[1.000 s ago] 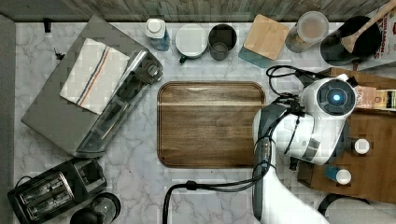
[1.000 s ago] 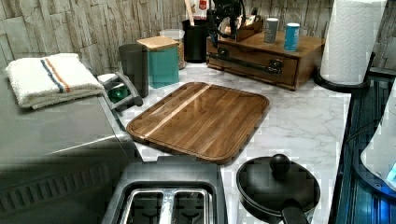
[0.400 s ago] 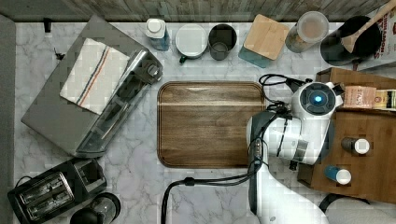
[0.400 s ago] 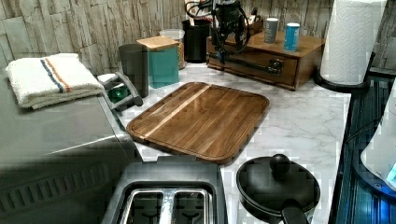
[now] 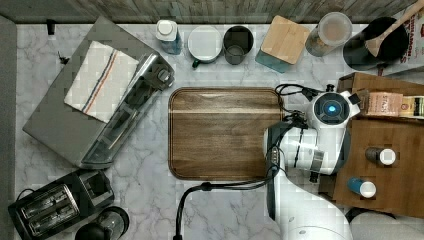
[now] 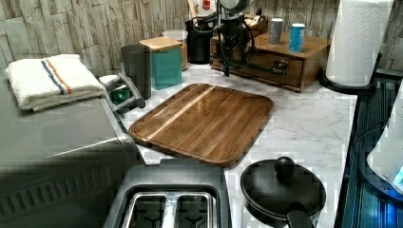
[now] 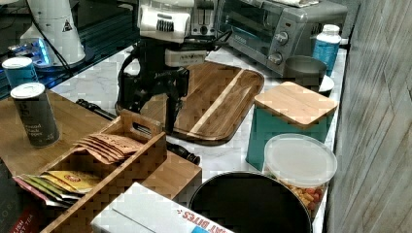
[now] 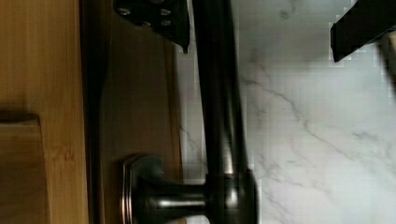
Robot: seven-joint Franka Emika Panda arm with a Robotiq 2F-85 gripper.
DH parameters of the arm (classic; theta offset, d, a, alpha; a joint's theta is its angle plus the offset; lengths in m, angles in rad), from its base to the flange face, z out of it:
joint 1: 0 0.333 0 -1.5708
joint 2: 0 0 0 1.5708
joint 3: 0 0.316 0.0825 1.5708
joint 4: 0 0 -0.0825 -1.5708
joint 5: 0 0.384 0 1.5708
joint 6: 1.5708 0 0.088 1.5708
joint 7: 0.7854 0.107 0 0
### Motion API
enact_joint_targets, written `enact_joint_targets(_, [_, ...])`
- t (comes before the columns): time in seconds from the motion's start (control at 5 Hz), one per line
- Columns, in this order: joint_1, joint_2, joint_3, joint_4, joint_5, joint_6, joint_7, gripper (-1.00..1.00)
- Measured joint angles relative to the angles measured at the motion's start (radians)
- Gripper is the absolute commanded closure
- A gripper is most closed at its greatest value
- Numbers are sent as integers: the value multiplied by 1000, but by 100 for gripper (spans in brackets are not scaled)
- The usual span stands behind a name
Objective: Open the drawer.
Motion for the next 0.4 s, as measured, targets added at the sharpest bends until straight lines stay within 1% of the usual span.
enact_joint_targets(0.4, [-6, -1, 2, -45, 1, 65, 44, -100])
